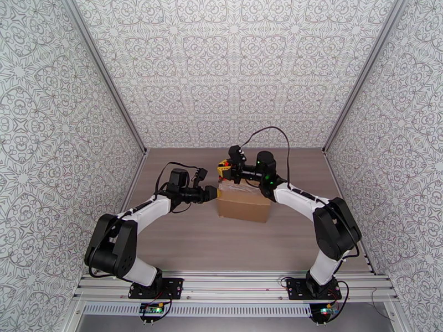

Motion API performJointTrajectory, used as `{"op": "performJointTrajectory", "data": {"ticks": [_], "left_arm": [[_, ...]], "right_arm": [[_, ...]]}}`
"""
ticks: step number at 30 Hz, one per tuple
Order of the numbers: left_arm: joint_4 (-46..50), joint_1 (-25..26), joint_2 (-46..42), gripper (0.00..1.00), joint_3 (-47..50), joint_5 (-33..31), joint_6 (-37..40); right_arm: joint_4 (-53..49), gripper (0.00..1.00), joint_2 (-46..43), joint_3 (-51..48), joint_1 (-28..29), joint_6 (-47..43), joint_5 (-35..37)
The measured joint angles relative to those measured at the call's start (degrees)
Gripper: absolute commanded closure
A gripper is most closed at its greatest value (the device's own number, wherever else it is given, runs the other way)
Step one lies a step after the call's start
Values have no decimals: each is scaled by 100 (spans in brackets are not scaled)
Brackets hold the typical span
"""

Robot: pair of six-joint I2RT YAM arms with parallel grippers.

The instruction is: Unpack the express box

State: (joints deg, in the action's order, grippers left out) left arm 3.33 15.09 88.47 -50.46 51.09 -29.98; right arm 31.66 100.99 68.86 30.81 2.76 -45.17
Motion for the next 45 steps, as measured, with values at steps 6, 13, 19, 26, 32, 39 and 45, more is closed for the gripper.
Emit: {"op": "performJointTrajectory", "data": {"ticks": [6,13,19,26,32,39,45], "left_arm": [[-20,2,0,34,4,-26,0],[-15,13,0,35,4,-26,22],[35,28,0,35,-4,0,212],[295,39,-37,36,-90,13,564],[483,37,-179,37,-81,-35,756],[551,39,-179,37,-83,-31,817],[566,39,-179,37,-87,-31,820]], "right_arm": [[450,100,-11,-212,2,201,105],[767,100,-68,-413,11,350,258],[815,100,-214,-553,33,352,361],[669,100,-400,-557,37,337,411],[413,100,-599,-555,37,302,442],[293,100,-581,-555,39,428,356],[321,100,-426,-522,39,525,293]]}}
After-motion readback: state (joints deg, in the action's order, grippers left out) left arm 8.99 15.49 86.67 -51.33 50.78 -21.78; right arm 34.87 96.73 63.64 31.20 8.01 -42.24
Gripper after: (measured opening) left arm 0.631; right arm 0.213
